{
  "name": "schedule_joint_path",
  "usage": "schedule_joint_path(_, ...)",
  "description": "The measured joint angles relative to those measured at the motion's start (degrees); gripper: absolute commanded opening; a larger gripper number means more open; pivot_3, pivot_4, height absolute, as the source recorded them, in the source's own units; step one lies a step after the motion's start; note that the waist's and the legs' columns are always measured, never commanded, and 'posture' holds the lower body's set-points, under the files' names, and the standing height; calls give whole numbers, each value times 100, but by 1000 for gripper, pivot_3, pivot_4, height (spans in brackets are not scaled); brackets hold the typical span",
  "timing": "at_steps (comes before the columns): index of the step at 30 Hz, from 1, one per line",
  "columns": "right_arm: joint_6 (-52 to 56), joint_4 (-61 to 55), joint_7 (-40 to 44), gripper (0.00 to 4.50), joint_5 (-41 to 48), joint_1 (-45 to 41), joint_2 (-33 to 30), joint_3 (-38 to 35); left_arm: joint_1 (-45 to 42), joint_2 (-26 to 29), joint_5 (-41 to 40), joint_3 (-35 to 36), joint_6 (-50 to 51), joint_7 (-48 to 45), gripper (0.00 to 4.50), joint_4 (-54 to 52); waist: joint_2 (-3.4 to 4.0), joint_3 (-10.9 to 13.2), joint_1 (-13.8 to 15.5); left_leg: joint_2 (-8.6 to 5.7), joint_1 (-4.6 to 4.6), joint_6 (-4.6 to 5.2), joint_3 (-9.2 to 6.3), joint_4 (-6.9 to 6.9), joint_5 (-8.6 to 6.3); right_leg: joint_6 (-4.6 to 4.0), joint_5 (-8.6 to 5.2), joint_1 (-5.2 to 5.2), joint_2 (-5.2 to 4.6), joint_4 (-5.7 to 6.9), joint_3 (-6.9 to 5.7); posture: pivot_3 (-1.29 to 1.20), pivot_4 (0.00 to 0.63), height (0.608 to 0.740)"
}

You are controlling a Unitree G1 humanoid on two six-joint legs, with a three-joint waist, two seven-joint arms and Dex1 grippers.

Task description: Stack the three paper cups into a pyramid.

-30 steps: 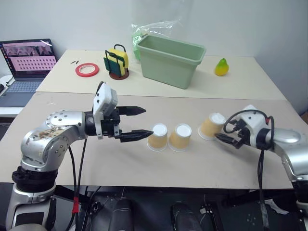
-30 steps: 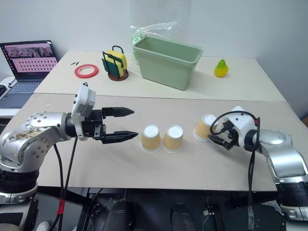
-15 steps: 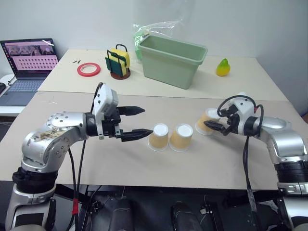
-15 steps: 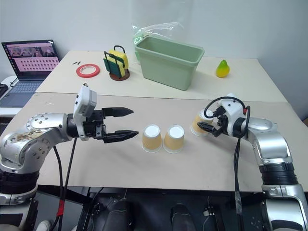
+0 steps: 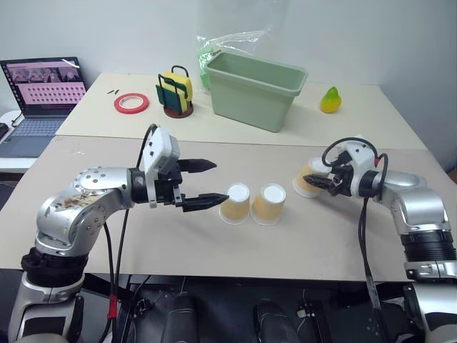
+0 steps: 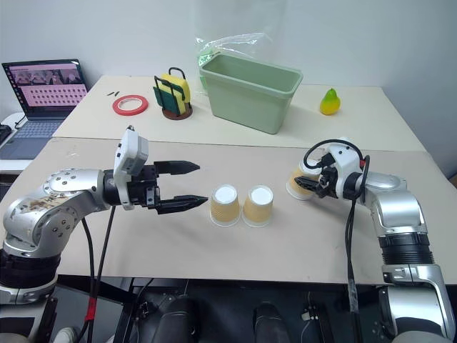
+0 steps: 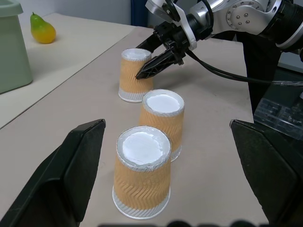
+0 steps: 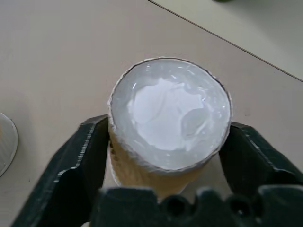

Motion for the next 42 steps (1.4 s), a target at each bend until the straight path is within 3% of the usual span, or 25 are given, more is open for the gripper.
schedule_joint_path(11,1,-100,268,2475,58,-502,-103,11,12,-5,0,-25,0,74,4500,-1,19,14,-6,0,-7,0,3,0,0,0,0,-12,0,2,3,0,150,656)
schedule_joint_path(18,331,-417,1764,2475,496,-2250,-718,212,23,-16,9,-141,-1,48,4500,11,39,27,-6,1,-68,0,4,-8,0,11,25,-84,2,17,3,0,150,656)
schedule_joint_path(24,1160,-1237,3159,2475,1454,-2968,-532,790,24,-26,17,-155,-5,18,4500,16,46,32,-6,1,-72,0,2,-9,1,9,24,-89,3,21,0,0,150,656)
schedule_joint_path(32,1195,-1439,3406,2475,1506,-2865,-274,1395,154,-18,-40,-136,9,86,4500,-108,44,33,32,0,-81,-3,2,3,3,-5,21,-88,0,17,0,0,150,656)
schedule_joint_path(42,303,-661,3488,2475,782,-2559,-6,1782,319,93,-135,22,118,302,4500,-339,45,34,0,1,-81,-3,1,-3,3,9,29,-93,2,20,-2,0,150,656)
